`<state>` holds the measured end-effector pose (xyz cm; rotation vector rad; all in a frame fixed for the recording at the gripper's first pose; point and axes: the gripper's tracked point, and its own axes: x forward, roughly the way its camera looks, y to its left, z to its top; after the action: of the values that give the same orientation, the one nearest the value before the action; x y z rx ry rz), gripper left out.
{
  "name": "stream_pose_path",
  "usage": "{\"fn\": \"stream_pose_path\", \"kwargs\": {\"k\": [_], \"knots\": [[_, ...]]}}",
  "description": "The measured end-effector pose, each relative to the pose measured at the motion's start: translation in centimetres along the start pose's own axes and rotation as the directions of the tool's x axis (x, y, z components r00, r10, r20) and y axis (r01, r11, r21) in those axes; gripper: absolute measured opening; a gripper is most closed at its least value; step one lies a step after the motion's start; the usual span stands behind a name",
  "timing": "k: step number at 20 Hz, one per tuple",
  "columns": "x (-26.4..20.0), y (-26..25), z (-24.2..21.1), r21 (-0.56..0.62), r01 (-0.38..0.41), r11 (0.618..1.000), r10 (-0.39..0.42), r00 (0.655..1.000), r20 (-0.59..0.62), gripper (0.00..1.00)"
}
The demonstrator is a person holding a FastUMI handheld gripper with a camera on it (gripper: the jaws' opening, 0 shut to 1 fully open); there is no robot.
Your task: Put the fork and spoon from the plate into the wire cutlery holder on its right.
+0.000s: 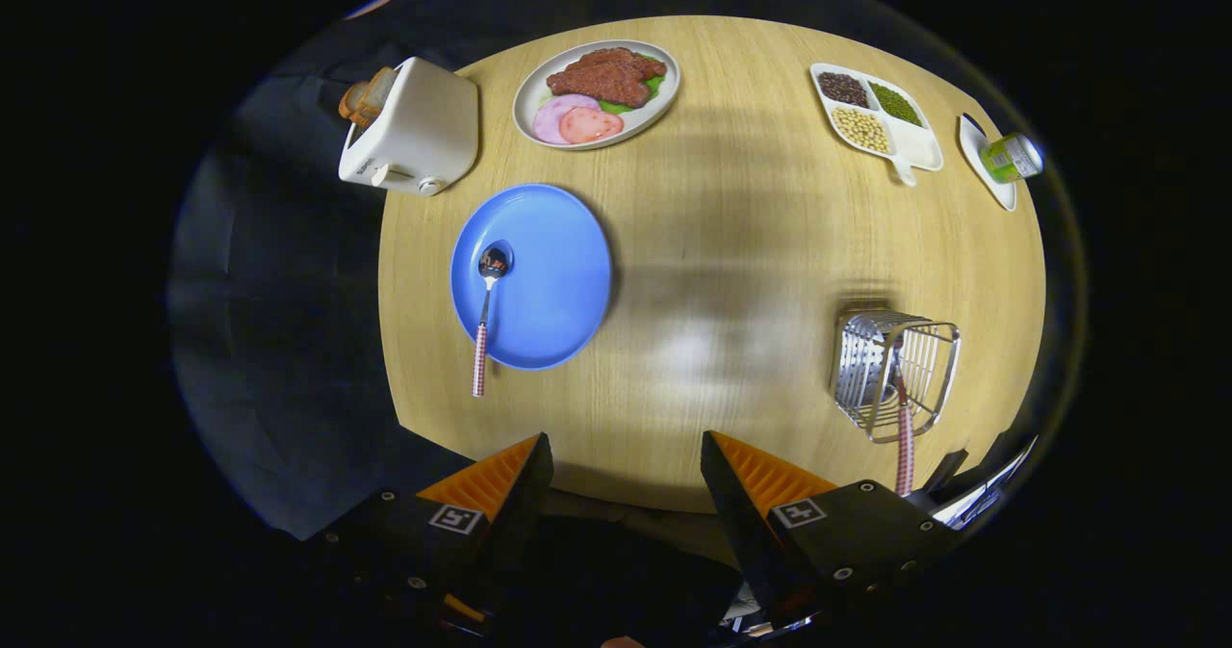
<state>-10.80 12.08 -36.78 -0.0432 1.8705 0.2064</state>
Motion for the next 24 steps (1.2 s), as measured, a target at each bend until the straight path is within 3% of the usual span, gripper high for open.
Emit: {"fn": "stream_pose_path", "kwargs": {"k": [13,19,23,24], "knots": [[10.2,11.8,2.9,0.048,-0.018,0.999,0.019,1.0,-0.016,0.92],[14.1,12.7,4.2,0.096,0.038,0.995,-0.037,0.999,-0.014,0.79],[15.9,12.8,4.5,0.126,0.06,0.99,-0.057,0.998,-0.022,0.63],[16.2,12.7,4.5,0.128,0.07,0.989,-0.067,0.997,-0.025,0.53]]}}
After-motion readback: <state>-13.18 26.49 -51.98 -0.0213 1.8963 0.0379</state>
